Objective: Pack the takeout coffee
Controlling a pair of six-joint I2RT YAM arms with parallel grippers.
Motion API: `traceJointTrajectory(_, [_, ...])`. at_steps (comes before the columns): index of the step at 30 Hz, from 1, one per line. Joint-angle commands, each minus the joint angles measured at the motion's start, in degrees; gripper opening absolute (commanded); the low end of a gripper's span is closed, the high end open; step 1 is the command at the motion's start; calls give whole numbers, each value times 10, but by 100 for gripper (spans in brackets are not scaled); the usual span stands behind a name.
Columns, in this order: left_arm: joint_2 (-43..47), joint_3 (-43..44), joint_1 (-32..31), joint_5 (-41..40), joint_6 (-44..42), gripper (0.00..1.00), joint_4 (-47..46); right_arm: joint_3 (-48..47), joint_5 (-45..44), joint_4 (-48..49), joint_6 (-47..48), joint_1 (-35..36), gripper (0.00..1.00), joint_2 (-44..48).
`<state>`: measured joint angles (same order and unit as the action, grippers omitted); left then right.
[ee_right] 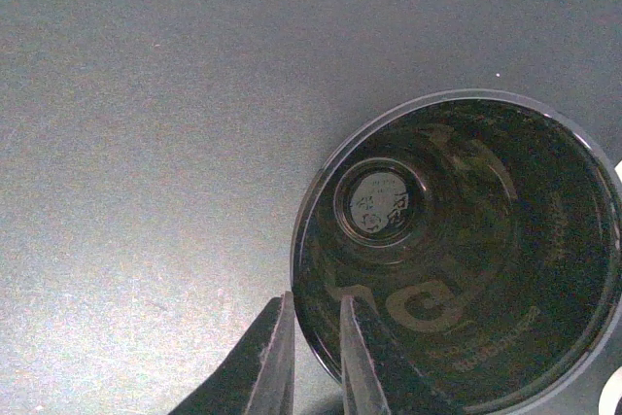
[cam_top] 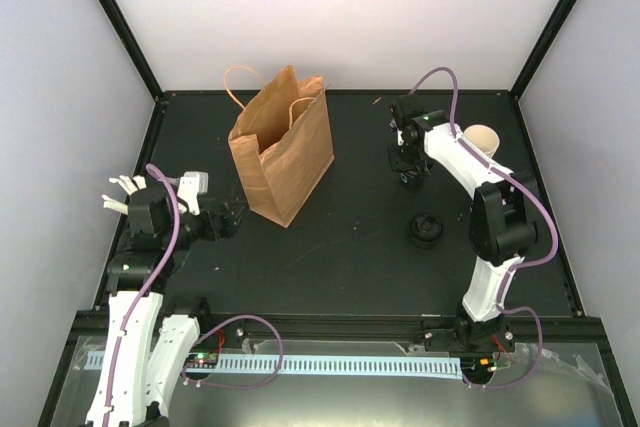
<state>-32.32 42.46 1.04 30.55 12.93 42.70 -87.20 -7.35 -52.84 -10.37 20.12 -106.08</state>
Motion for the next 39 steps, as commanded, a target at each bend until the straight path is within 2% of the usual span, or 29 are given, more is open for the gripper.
traceJointTrajectory(1, [-4,-1,0,11,4,99,-12,-14,-4,0,3,-2,15,7])
traceJointTrajectory(8, [-4,-1,0,10,4,99,-12,-17,-1,-1,4,-2,13,3])
traceJointTrajectory(12, [-4,-1,-1,11,4,99,-13,-19,-3,-3,6,-2,5,6])
traceJointTrajectory(17, [-4,-1,0,11,4,99,-13,-21,-6,-10,10,-1,1,13])
traceJointTrajectory(39, [-3,-1,0,11,4,99,-12,-35,-33,-37,5,14,1,35])
